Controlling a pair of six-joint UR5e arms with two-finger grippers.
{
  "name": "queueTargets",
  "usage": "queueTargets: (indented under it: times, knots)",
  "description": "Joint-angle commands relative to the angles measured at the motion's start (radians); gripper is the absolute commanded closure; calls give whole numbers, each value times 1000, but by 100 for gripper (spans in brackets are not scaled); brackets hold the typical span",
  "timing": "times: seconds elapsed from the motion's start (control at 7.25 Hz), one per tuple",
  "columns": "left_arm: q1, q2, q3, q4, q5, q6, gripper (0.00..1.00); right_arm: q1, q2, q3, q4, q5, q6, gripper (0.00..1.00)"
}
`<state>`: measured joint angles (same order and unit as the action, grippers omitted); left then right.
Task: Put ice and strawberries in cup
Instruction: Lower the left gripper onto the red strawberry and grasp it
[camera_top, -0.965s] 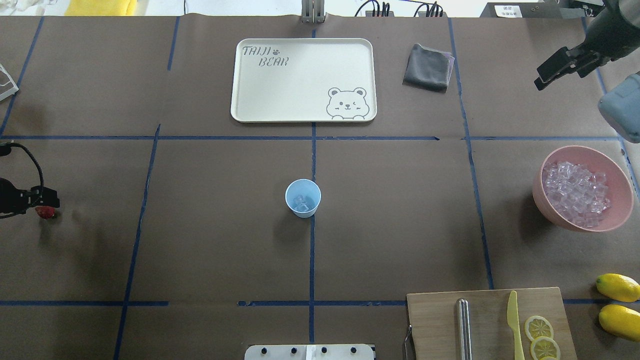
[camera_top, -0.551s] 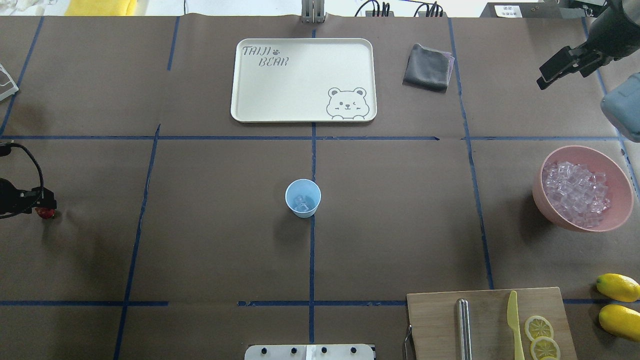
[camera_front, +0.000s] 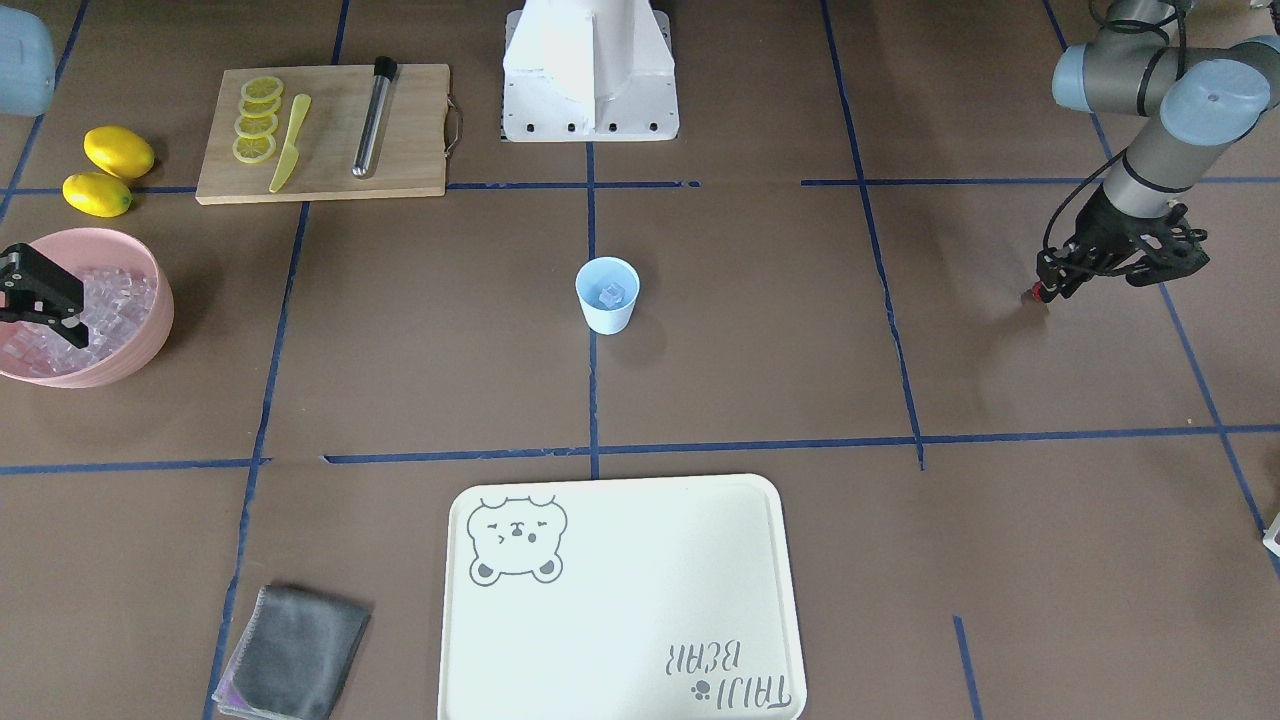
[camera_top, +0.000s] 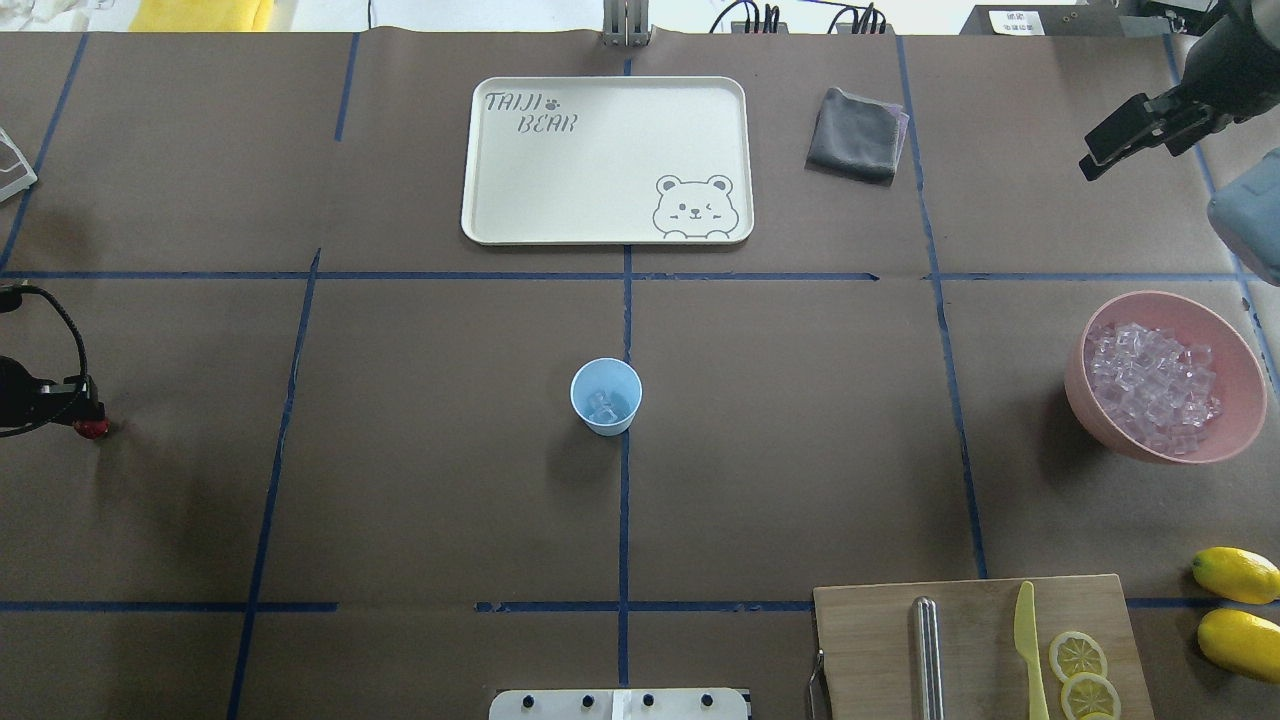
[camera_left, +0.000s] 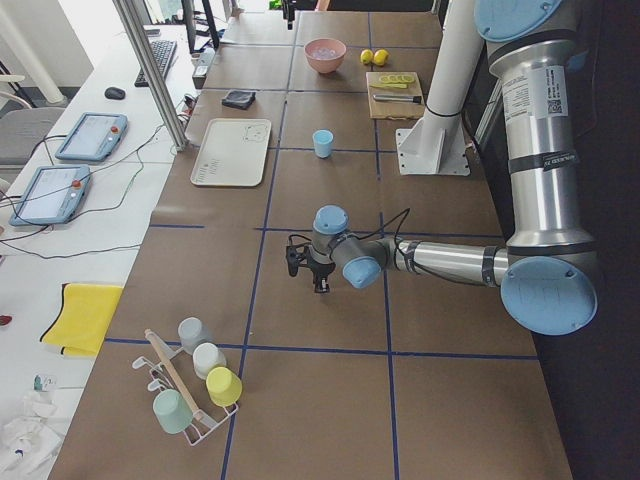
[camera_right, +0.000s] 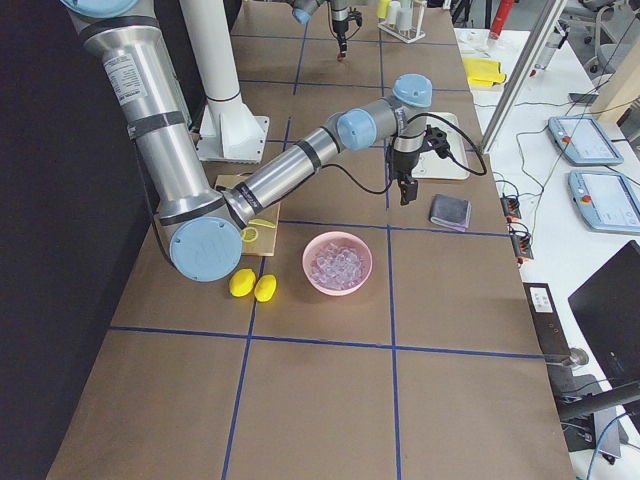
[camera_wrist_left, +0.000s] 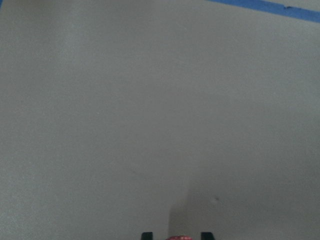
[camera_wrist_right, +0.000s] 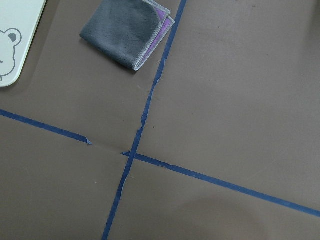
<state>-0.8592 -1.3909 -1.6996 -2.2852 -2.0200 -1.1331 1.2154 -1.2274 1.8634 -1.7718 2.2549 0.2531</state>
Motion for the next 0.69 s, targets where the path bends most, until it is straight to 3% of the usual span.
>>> queueTargets:
  times: [0.0, 0.28, 0.55]
  knots:
    - [-7, 7, -21, 9, -44, -1, 100, 6, -9, 8, 0, 0, 0, 0]
    - [-58, 10, -81, 76, -101, 3, 100, 13, -36, 33, 0, 0, -2, 0]
    - [-99, -11, -266, 343, -121, 12, 100, 56, -72, 22, 0, -2, -72, 0]
